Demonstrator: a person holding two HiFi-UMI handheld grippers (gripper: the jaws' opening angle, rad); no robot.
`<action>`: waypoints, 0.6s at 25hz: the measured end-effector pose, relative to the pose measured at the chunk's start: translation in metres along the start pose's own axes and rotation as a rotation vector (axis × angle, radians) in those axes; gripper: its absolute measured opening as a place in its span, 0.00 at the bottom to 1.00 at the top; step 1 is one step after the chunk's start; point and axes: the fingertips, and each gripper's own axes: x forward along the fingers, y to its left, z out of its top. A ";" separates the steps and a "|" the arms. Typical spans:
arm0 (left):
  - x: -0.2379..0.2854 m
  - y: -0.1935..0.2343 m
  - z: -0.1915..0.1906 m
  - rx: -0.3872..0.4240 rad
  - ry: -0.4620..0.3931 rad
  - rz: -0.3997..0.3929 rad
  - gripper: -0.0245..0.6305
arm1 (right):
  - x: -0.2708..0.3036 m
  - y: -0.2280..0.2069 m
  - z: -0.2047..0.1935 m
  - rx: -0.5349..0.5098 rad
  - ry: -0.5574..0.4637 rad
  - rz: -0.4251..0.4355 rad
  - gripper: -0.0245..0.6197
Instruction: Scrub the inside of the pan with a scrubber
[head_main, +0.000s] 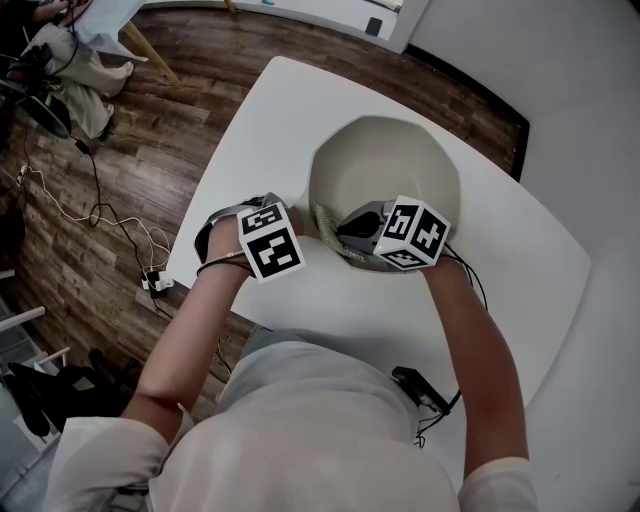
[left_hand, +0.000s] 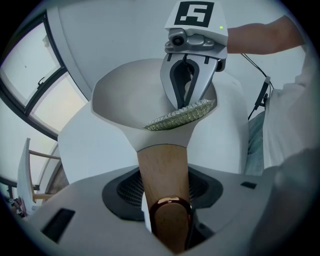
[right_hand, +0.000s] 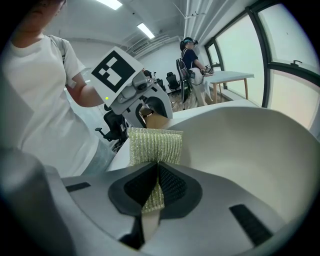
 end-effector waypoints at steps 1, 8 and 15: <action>0.000 0.000 0.000 -0.003 0.000 -0.001 0.36 | -0.001 0.002 -0.002 -0.002 0.010 0.002 0.07; 0.001 0.000 0.002 -0.018 0.005 0.000 0.36 | -0.009 0.012 -0.014 -0.026 0.074 0.011 0.07; 0.002 -0.002 0.001 -0.033 -0.002 -0.013 0.35 | -0.012 0.023 -0.024 -0.078 0.120 0.019 0.07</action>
